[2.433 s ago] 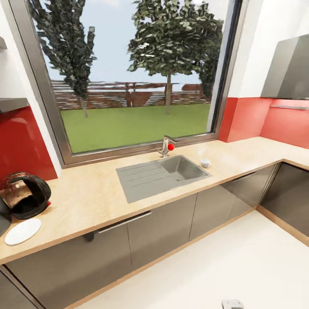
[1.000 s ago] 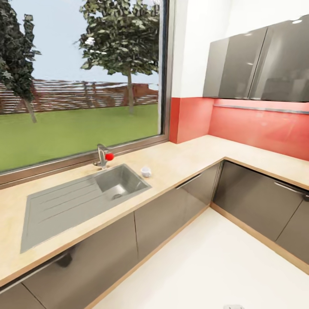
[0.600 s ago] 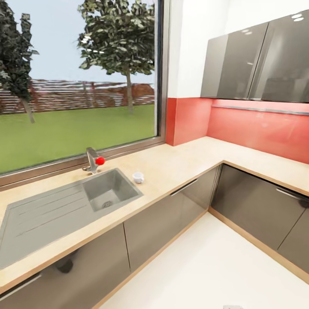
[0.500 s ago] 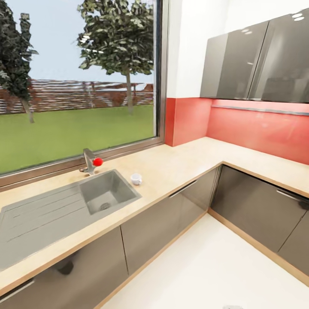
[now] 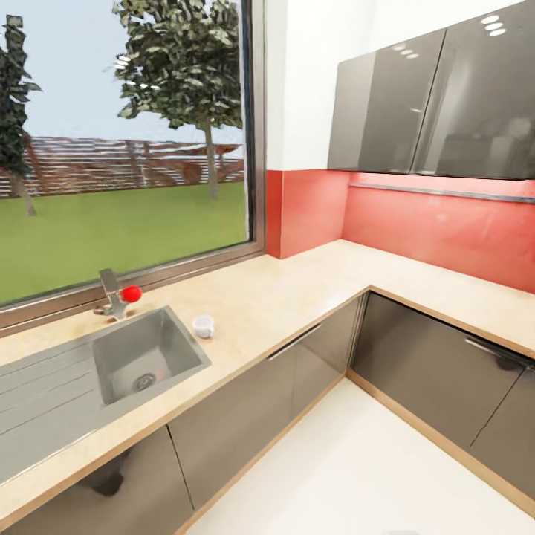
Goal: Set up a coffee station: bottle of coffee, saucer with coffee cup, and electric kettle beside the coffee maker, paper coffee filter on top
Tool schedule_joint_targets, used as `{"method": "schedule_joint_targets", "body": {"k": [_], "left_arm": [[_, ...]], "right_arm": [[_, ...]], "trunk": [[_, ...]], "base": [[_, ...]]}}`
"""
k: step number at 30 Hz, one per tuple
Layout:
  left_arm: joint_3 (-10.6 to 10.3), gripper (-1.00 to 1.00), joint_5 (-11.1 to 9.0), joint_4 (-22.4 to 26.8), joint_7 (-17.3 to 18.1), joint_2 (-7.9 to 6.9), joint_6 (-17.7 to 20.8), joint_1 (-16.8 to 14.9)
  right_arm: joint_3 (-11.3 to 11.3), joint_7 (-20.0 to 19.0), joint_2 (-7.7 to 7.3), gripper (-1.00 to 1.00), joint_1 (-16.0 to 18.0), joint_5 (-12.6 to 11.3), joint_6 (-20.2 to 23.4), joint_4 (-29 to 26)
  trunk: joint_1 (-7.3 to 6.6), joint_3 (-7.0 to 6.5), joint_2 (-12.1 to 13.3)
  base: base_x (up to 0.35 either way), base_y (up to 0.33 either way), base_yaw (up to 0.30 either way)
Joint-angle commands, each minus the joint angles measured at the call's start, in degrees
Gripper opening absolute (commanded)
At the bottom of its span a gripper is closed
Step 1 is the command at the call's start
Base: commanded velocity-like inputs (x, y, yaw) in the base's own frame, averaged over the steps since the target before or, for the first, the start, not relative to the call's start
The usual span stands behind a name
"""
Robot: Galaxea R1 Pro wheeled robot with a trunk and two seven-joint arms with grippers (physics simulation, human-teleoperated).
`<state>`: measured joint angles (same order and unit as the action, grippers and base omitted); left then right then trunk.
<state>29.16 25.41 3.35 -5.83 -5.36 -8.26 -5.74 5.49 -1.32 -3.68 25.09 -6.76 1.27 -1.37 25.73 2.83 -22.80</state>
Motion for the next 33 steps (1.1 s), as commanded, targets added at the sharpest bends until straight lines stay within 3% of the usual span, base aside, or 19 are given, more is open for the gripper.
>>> {"method": "schedule_joint_targets", "body": {"k": [1, 8, 18, 26, 33], "left_arm": [[0.4, 1.00, 0.6, -0.1, -0.2, -0.01, -0.3, -0.1], [0.4, 1.00, 0.6, -0.1, -0.2, 0.04, -0.3, -0.1], [0.5, 1.00, 0.5, -0.1, -0.2, 0.00, -0.3, -0.1], [0.6, 1.00, 0.5, 0.0, -0.3, 0.00, -0.3, -0.1], [0.7, 1.00, 0.3, 0.0, -0.3, 0.08, -0.4, -0.1]], "right_arm": [[0.5, -0.2, -0.01, 1.00, 0.0, -0.6, 0.1, 0.0], [0.5, -0.1, -0.01, 1.00, 0.0, -0.6, 0.1, 0.0], [0.5, -0.1, -0.01, 1.00, 0.0, -0.6, 0.1, -0.1], [0.5, -0.1, 0.07, 1.00, 0.0, -0.7, 0.1, -0.1], [0.5, -0.1, 0.08, 1.00, 0.0, -0.7, 0.1, -0.1]], "trunk": [[0.06, 0.13, -0.1], [0.06, 0.13, -0.1], [0.06, 0.13, -0.1], [0.06, 0.13, -0.1], [0.06, 0.13, -0.1]], "base": [[0.283, -0.212, -0.256], [0.284, -0.212, -0.233], [0.269, -0.225, -0.024], [0.032, -0.306, 0.211], [-0.158, -0.292, 0.273]]}}
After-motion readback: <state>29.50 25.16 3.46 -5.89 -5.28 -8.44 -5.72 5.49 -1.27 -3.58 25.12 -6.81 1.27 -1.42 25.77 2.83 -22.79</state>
